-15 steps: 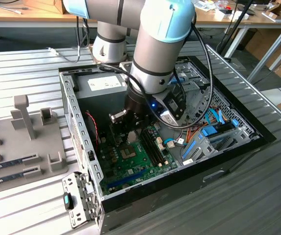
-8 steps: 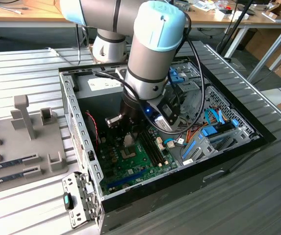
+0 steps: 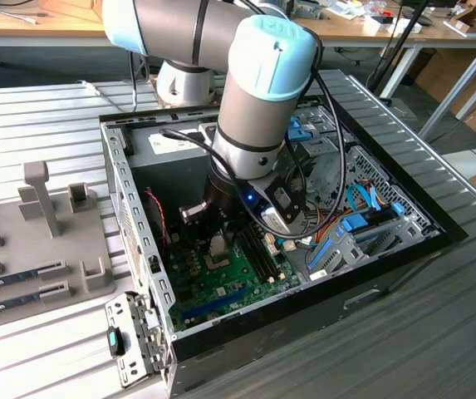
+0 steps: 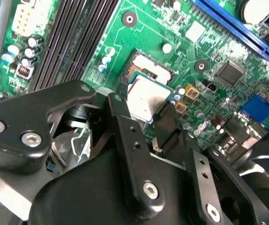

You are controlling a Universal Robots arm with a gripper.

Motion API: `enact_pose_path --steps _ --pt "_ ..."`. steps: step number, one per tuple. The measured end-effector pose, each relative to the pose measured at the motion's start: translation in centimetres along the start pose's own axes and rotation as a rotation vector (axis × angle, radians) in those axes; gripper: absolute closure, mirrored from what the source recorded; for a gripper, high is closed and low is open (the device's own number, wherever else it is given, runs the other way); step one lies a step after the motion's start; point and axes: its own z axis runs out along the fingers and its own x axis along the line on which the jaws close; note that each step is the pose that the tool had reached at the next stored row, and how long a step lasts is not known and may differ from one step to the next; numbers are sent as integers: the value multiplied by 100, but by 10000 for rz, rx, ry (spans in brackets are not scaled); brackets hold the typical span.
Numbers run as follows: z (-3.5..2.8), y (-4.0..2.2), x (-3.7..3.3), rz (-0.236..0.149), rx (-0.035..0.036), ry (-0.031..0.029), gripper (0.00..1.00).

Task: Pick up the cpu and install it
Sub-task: 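Place the cpu into insertion slot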

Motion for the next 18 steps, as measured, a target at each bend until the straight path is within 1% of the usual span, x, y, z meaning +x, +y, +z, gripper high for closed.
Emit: enact_pose_path --steps 5,18 --pt "45 -1 -3 8 2 2 53" --pt "65 1 -3 8 1 1 53"
